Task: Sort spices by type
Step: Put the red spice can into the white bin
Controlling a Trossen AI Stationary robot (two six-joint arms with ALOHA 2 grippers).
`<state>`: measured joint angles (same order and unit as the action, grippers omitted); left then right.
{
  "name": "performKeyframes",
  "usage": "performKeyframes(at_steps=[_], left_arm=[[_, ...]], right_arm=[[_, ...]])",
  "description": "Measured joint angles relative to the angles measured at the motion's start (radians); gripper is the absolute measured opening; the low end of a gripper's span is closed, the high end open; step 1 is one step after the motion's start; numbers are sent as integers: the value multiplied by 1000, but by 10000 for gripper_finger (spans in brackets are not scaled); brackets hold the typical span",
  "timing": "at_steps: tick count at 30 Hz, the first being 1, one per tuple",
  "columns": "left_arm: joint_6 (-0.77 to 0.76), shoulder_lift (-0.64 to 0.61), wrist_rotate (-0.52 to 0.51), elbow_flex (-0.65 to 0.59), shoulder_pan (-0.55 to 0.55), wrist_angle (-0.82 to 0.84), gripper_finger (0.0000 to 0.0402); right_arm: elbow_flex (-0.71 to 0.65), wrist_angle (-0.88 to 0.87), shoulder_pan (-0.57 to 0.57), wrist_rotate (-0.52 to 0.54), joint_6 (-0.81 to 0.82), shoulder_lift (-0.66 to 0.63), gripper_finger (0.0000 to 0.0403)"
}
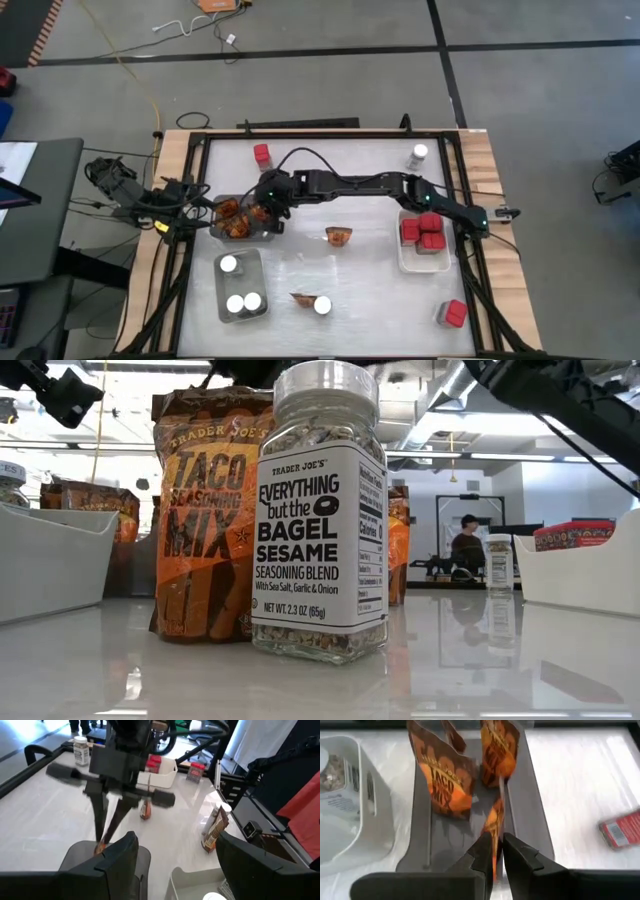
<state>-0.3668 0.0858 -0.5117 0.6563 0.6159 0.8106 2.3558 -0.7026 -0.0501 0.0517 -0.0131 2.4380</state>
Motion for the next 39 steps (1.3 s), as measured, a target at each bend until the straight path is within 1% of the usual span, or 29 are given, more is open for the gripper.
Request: performKeyframes(at_steps=[11,14,17,19,22,24,27,29,33,36,37,39], left_arm=[[18,1,-2,0,0,1,256],[10,2,-51,0,0,3,263],[0,2,-122,0,0,1,287],[2,2,-173,0,0,1,313],[-49,2,-229,0,0,3,352],[-103,2,-236,0,0,2,369],[-159,2,-230,0,0,3,378],[-206,2,-233,0,0,-4,379],[-251,36,-288,0,-1,-36,380],[-249,127,-322,0,-1,-120,380],[-227,177,-345,0,-1,-170,380],[-158,288,-423,0,-4,-301,380]], right_arm=[[0,-185,-35,0,184,-159,73],[0,-307,-40,0,225,-206,73],[0,-489,-39,1,292,-253,73],[0,-610,-37,29,349,-280,73],[-38,-729,-2,150,381,-322,73],[-89,-761,36,205,402,-356,73],[-222,-738,97,215,427,-444,73],[-353,-679,132,221,449,-527,73],[-713,-464,195,240,565,-747,72],[-990,-271,237,240,676,-935,72],[-1076,-215,251,239,711,-999,72],[-1214,-124,275,241,771,-1114,72]])
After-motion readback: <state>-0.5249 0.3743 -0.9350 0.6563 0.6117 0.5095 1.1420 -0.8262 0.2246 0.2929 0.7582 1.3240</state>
